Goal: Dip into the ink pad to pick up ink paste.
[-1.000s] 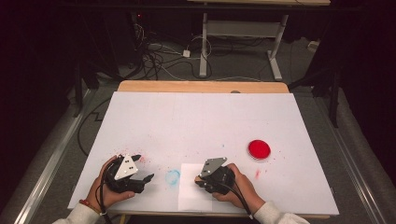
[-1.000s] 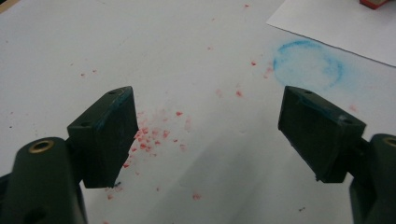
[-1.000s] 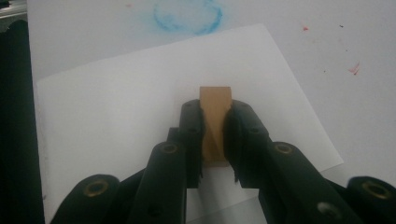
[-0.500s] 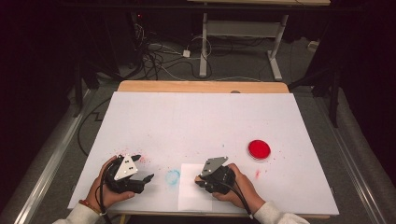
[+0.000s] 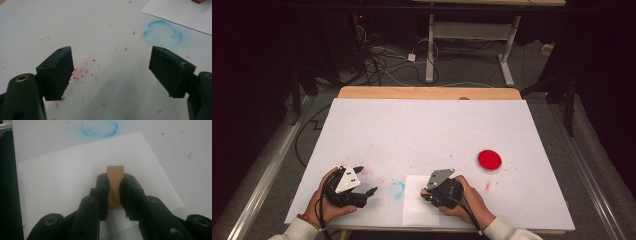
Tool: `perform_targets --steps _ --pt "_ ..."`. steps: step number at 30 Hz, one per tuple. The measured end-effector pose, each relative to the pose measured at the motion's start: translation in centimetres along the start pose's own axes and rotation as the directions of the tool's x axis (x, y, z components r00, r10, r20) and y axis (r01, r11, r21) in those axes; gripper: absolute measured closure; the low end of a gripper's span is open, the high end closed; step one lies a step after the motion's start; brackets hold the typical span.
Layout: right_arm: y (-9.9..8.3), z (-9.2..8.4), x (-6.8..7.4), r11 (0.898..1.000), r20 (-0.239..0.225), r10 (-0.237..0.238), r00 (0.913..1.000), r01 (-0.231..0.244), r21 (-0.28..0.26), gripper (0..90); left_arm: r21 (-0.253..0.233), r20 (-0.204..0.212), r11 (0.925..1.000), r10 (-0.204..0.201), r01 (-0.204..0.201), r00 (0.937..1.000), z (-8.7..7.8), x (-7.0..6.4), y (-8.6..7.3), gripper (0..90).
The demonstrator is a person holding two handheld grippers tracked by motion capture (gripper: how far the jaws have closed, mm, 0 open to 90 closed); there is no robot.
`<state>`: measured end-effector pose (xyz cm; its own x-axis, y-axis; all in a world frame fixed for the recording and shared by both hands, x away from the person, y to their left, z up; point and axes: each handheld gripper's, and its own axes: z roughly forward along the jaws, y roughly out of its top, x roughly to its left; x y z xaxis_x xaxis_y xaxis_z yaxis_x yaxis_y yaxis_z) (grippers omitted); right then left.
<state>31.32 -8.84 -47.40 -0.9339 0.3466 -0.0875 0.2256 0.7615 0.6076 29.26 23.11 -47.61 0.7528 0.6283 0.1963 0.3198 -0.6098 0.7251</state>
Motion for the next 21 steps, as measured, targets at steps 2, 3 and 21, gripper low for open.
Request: perform_targets --steps 2,3,21 --pt "0.0 0.0 0.0 1.0 -0.002 0.004 1.0 -0.004 0.002 76.1 -0.001 0.0 1.0 0.0 0.0 1.0 0.0 0.0 0.0 18.9" --pt "-0.1 0.0 -0.1 1.0 -0.005 0.006 1.0 -0.006 -0.002 76.1 -0.002 0.001 1.0 0.0 0.0 1.0 0.0 0.0 0.0 18.9" --pt "0.6 -1.4 -0.1 0.997 -0.001 -0.04 0.9992 0.04 -0.063 76.0 -0.02 0.012 0.9994 -0.027 0.027 0.9996 0.0 0.8 -0.5 18.9"
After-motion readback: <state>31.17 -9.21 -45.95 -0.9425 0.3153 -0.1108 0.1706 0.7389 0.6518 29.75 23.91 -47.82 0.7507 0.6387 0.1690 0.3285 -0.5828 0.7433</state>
